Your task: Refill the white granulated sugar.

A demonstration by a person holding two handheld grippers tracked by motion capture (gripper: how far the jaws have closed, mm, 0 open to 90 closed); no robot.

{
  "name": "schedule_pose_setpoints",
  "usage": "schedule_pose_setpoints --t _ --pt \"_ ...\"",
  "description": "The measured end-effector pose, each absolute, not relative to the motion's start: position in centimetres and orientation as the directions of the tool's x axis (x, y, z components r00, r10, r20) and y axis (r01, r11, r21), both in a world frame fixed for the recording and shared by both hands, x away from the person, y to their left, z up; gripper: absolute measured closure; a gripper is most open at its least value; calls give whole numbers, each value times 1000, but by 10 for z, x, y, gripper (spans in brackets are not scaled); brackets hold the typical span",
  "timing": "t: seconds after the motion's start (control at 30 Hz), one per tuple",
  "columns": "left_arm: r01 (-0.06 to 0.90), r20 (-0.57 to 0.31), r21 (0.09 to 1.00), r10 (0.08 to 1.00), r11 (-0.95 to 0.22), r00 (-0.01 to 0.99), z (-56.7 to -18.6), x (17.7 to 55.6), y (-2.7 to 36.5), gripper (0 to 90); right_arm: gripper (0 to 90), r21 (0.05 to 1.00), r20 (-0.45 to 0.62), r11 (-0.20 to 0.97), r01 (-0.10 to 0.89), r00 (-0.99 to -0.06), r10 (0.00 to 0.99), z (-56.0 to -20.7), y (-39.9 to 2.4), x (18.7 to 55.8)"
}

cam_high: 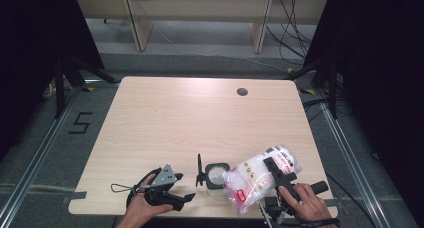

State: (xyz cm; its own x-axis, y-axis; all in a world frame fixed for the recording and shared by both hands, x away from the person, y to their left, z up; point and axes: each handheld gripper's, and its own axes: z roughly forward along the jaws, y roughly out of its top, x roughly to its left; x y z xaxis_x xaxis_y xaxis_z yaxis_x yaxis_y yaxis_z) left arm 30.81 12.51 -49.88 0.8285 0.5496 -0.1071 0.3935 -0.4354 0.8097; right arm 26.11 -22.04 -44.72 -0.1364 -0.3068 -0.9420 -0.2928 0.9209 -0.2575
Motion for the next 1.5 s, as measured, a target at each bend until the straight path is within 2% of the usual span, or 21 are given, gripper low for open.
schedule_pose_setpoints --t 0.3,0.37,0.4,0.67,0.73,1.27,1.37,1.5 --pt "417 -130 804 558 -424 819 -499 307 125 219 412 -241 -951 922 -303 -116 -287 -449 -222 262" --pt "391 -106 809 546 -438 831 -499 308 125 219 412 -234 -951 924 -301 -128 -282 -449 -222 261" --pt "414 -128 806 560 -422 819 -499 307 125 219 412 -233 -951 925 -300 -127 -281 -449 -222 261" --pt "414 -127 804 558 -426 820 -499 307 125 219 412 -214 -956 935 -284 -137 -260 -451 -224 261" --pt "389 -104 810 547 -438 831 -499 309 125 219 412 -229 -952 927 -298 -131 -277 -450 -223 261" --pt "412 -121 802 558 -433 821 -499 308 125 219 413 -227 -951 934 -276 -146 -274 -450 -224 260" --pt "412 -121 802 558 -433 821 -499 308 125 219 413 -261 -947 917 -301 -106 -304 -448 -223 261" --pt "412 -121 802 558 -432 821 -499 308 125 219 413 -259 -947 918 -300 -109 -303 -448 -223 261"
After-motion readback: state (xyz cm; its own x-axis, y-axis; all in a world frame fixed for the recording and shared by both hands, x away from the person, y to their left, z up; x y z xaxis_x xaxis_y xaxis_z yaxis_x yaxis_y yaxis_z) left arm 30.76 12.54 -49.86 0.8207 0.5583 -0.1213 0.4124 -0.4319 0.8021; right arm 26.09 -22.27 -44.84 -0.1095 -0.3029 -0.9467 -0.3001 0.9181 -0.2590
